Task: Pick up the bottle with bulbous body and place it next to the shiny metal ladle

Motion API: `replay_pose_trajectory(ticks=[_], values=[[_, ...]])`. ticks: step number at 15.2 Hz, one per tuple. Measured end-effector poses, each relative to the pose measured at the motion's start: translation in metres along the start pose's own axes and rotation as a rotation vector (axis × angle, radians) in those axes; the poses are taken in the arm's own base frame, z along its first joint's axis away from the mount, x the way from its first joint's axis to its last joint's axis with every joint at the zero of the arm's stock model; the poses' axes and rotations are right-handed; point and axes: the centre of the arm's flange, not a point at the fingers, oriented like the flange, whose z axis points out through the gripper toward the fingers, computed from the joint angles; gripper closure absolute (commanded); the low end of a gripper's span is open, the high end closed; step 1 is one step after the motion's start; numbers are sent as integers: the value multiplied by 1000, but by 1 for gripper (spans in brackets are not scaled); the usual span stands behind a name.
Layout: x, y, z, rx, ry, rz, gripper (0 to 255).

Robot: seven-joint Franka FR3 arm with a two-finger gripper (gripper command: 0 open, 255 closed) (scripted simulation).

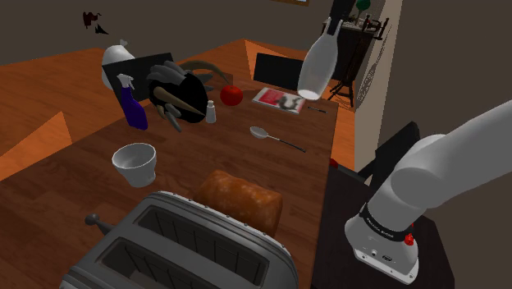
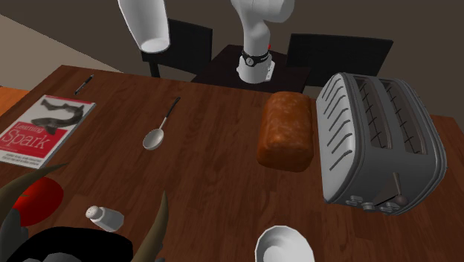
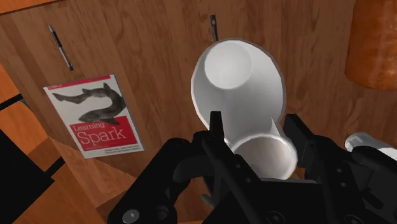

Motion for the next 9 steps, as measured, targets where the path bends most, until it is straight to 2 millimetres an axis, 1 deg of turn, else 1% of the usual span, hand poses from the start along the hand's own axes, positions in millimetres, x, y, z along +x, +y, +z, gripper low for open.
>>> replay_pose_trajectory(ticks=[2, 4, 6, 9], values=[[-9, 25, -9, 0, 0, 0, 255], [-20, 45, -17, 0, -1, 0, 255], [-26, 71, -26, 0, -1, 1, 255], [-45, 104, -41, 0, 0, 1, 255]])
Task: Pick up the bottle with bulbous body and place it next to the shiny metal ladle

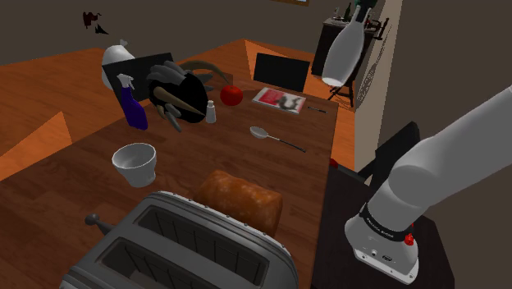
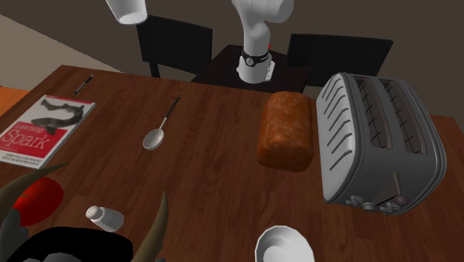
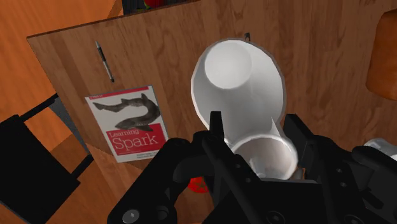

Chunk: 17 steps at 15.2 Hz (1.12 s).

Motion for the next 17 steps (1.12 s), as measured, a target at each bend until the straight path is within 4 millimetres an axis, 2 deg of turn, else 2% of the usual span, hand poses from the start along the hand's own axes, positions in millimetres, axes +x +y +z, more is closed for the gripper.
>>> replay_pose_trajectory(ticks=[4, 6, 17], values=[[-19, 44, -15, 1, 0, 0, 255], [-27, 59, -17, 0, 0, -1, 255], [-31, 64, 37, 0, -1, -2, 255]])
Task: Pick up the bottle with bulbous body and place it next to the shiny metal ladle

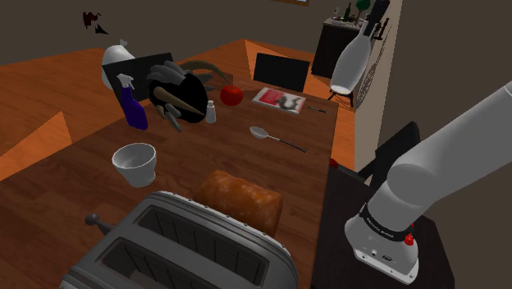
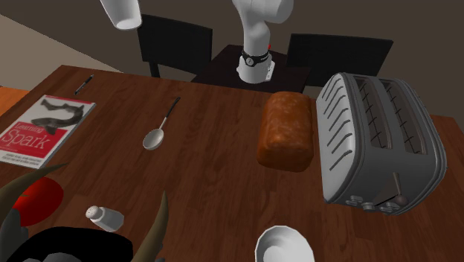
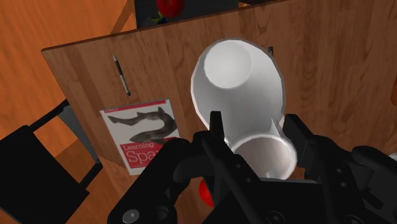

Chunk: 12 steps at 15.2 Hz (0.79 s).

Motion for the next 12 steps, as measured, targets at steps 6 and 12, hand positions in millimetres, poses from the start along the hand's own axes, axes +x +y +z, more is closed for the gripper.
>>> replay_pose_trajectory(ticks=[6, 12], values=[[-1, -1, 31, 0, 0, 0, 255], [-6, 0, 62, 0, 0, 0, 255]])
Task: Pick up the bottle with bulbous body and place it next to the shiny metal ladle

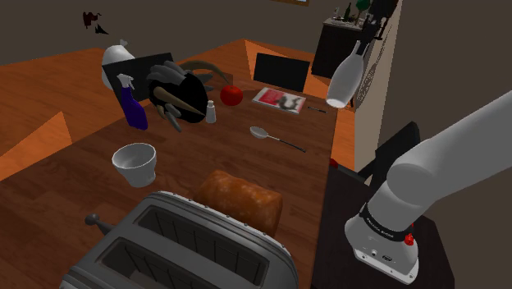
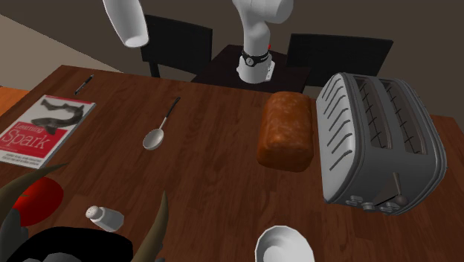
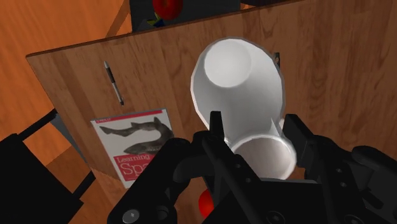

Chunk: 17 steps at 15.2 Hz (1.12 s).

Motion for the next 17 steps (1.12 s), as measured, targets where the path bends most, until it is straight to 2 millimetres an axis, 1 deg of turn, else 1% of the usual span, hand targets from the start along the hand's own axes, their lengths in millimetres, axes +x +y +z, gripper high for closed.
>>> replay_pose_trajectory(ticks=[17], values=[[-6, 1, 89, 0, 0, 0, 255]])
